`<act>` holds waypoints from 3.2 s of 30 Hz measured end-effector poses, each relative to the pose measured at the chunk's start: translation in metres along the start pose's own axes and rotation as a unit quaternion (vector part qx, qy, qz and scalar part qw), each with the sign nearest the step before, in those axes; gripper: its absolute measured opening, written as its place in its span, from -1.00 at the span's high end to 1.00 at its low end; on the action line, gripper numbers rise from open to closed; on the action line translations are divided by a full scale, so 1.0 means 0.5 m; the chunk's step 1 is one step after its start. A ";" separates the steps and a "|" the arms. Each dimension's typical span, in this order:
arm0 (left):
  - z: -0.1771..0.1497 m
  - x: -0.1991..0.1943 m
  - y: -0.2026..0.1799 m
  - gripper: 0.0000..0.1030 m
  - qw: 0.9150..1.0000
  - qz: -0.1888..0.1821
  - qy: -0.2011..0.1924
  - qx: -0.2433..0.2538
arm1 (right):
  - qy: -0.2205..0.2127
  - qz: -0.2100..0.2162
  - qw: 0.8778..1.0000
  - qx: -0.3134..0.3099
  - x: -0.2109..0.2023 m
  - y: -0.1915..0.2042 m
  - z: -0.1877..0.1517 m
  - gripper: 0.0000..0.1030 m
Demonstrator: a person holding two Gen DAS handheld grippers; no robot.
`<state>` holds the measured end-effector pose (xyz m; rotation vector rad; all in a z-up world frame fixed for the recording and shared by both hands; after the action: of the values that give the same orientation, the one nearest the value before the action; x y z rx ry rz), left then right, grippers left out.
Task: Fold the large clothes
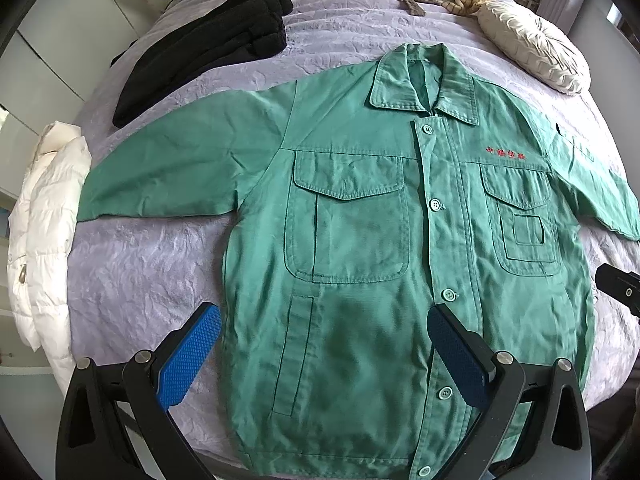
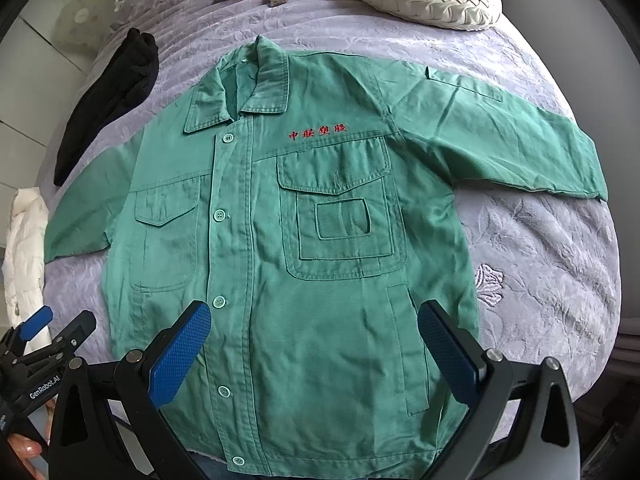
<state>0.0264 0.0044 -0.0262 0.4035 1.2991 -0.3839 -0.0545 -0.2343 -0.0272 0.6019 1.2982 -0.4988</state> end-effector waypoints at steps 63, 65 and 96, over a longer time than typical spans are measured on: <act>0.010 0.076 0.120 -1.00 0.993 -0.081 0.001 -0.084 | 0.017 -0.008 1.000 -0.023 0.029 0.042 -0.011 -1.00; 0.021 0.098 0.178 -1.00 0.990 -0.081 -0.011 -0.112 | 0.025 -0.006 0.999 -0.031 0.041 0.060 -0.014 -1.00; 0.148 0.289 0.754 0.94 0.906 -0.170 -0.175 -0.345 | 0.057 0.014 0.986 -0.155 0.174 0.363 -0.056 -1.00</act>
<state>0.3058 0.2886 -0.1235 -0.4810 1.0621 -0.2467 0.0608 -0.0804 -0.0932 0.3923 1.4400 -0.2346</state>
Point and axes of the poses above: each gripper's, at about its wrist camera, not at the fingertips, and x roughly the way its jaws point, y to its left, z to its top, the point moved 2 cm from there along x, roughly the way its jaws point, and after that the axes turned 1 degree about y, right-handed, at the moved point
